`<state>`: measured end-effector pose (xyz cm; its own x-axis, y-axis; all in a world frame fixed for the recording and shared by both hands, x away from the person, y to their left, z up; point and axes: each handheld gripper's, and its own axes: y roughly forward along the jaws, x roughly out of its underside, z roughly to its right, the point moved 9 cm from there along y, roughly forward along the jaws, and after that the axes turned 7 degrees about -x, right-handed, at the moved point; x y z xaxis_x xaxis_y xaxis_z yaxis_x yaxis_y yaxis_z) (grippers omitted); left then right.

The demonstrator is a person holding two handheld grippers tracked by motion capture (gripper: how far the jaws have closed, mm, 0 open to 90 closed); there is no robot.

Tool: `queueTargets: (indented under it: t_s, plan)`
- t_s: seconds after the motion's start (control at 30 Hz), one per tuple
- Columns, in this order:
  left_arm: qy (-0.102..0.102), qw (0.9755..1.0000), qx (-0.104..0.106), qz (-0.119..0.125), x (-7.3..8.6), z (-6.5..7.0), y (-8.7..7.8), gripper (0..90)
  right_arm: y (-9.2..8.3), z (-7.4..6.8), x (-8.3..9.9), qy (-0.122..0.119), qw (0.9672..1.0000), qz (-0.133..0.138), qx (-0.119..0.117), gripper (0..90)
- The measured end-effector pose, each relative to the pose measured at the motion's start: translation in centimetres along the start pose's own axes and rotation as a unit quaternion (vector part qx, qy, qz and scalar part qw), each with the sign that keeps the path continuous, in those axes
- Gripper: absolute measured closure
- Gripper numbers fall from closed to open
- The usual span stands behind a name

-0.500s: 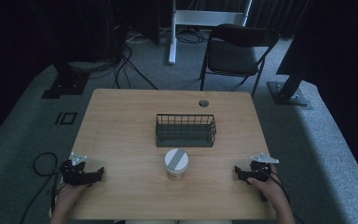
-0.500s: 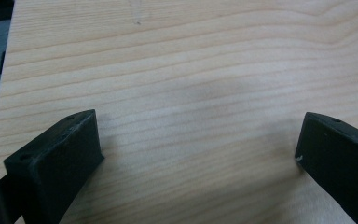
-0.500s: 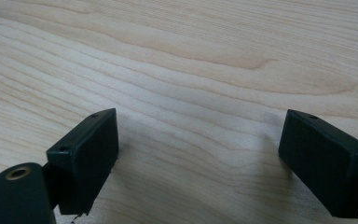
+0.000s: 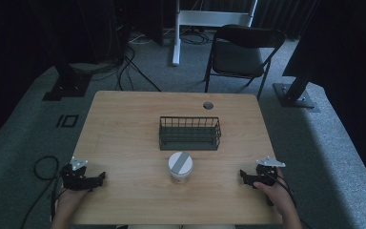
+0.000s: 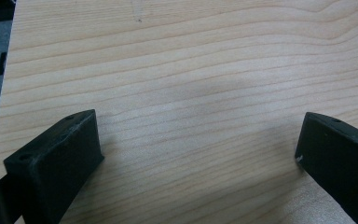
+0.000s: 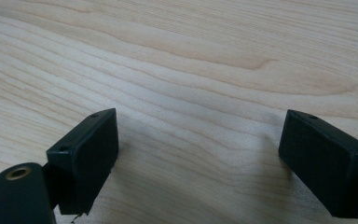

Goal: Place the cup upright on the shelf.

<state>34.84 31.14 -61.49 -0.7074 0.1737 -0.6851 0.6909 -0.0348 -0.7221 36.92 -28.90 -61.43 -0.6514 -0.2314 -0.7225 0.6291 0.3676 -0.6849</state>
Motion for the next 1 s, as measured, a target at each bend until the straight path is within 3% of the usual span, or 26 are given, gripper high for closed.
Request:
queueTargets:
  t_s: [0.47, 1.0]
  plan:
    - [0.006, 1.0000, 0.005, 0.000, 0.0, 0.1, 0.0, 0.2, -0.2, -0.3, -0.2, -0.022, 0.9997, 0.000, -0.007, 11.9]
    - [0.008, 0.9999, 0.007, 0.001, 0.0, 0.2, 0.0, 0.2, -0.4, -3.5, -2.0, -0.047, 0.9969, 0.029, -0.056, 12.0]
